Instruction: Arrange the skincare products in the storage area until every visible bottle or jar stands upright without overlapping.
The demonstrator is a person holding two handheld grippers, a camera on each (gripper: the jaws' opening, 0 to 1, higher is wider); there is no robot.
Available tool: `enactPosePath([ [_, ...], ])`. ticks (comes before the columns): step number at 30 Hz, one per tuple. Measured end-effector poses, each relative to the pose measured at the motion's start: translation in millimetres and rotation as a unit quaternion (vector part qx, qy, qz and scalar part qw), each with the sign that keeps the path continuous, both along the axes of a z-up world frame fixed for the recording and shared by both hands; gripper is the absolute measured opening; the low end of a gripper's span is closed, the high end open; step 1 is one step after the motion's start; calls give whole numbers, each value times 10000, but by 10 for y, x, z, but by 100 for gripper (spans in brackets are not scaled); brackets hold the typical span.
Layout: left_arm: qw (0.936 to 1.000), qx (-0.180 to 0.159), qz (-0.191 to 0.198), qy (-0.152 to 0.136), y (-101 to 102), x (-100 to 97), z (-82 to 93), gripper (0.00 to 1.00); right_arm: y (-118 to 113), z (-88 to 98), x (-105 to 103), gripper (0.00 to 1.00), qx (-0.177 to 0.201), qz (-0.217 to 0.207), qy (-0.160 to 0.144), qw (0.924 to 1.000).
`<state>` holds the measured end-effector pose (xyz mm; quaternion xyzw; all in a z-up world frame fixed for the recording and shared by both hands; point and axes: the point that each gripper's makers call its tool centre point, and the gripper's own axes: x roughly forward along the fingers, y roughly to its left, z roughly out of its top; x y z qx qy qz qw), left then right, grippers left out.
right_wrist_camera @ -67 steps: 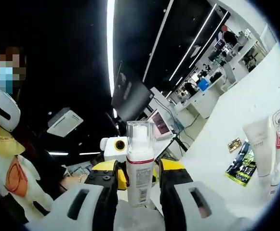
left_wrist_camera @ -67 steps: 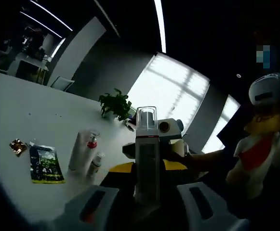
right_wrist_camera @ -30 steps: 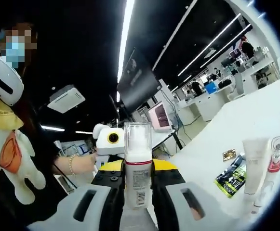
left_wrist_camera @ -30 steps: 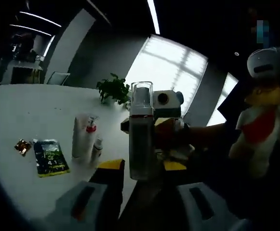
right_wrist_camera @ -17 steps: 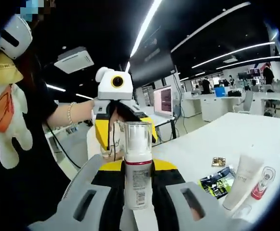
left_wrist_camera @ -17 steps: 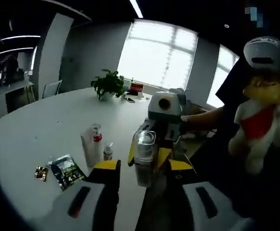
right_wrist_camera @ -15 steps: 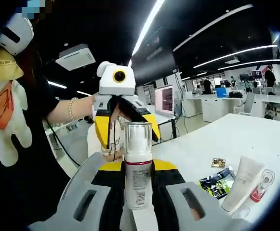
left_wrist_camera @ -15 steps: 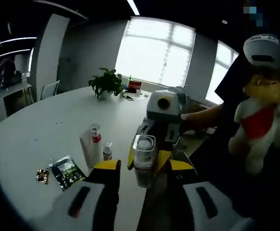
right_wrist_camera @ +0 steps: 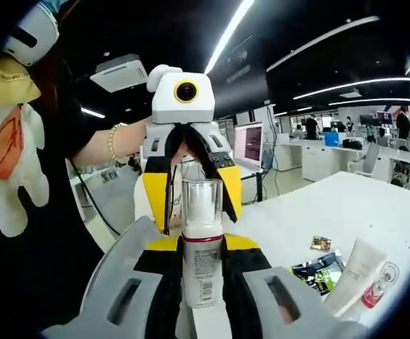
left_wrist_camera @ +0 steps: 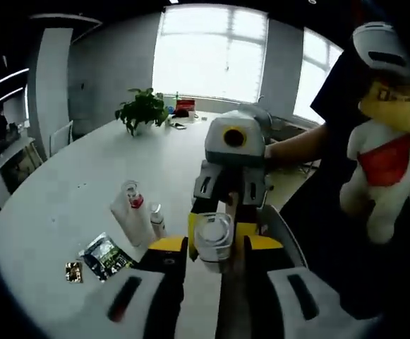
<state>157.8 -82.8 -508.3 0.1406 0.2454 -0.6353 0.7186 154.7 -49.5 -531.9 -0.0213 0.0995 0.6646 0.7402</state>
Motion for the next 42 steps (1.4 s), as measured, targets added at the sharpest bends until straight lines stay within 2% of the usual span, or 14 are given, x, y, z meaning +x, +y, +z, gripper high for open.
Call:
enactPosePath([
  [10, 9999, 156, -32, -66, 46, 71, -74, 29, -6, -38, 2, 20, -23, 51, 68, 10000],
  [17, 9995, 271, -104, -107, -92, -15, -107, 26, -35, -100, 27, 20, -119, 18, 71, 9999],
  [21, 9992, 373, -46, 144, -76, 16, -169, 24, -70, -152, 55, 20, -287, 18, -44, 9996],
  [30, 9987, 477, -152, 95, -125, 44, -178, 24, -105, -165, 80, 20, -314, -87, -14, 9995],
  [34, 9985, 498, -207, 89, -123, 86, -212, 24, -125, -195, 91, 21, -358, -171, 140, 9991],
  [42, 9974, 641, -326, -24, -146, 137, -297, 24, -157, -277, 128, 21, -487, -267, 150, 9983],
])
